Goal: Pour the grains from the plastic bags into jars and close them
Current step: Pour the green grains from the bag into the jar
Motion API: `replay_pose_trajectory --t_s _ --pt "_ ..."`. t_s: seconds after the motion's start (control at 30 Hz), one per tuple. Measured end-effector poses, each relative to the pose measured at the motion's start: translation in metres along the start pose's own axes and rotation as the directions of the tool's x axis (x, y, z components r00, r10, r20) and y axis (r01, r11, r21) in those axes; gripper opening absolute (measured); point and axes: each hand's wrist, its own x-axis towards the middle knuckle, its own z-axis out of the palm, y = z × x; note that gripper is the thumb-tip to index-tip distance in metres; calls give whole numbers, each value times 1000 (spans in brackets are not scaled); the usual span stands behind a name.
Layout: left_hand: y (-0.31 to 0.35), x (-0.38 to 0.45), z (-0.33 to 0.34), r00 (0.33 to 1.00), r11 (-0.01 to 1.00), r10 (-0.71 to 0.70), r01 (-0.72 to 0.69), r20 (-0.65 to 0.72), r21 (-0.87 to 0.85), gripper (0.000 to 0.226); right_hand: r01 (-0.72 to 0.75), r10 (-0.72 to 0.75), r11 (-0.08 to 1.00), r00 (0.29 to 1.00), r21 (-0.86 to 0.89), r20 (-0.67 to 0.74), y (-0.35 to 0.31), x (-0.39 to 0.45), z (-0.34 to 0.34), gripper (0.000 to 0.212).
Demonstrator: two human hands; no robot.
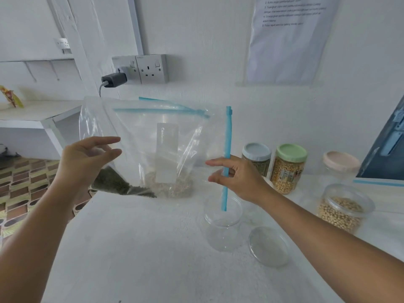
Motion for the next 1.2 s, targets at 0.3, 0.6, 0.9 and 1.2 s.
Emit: replay_pose_trajectory --t_s 0.3,0.6,0.9,1.2 --pt "6 7 -2 999 999 42 -42 16 17 28 33 -32 999 998 17 -45 0 0 4 32" --pt "17 5 6 994 996 55 -61 90 68 28 25 -26 1000 996 -11 -82 14 -4 3 29" --pt "9 11 4 994 995 73 -79 82 63 26 21 -22 1000 995 -9 -94 15 -6 6 29" --pt "20 14 9 991 989 126 -129 50 74 30 50 -52 999 993 -21 -105 14 -3 5 31"
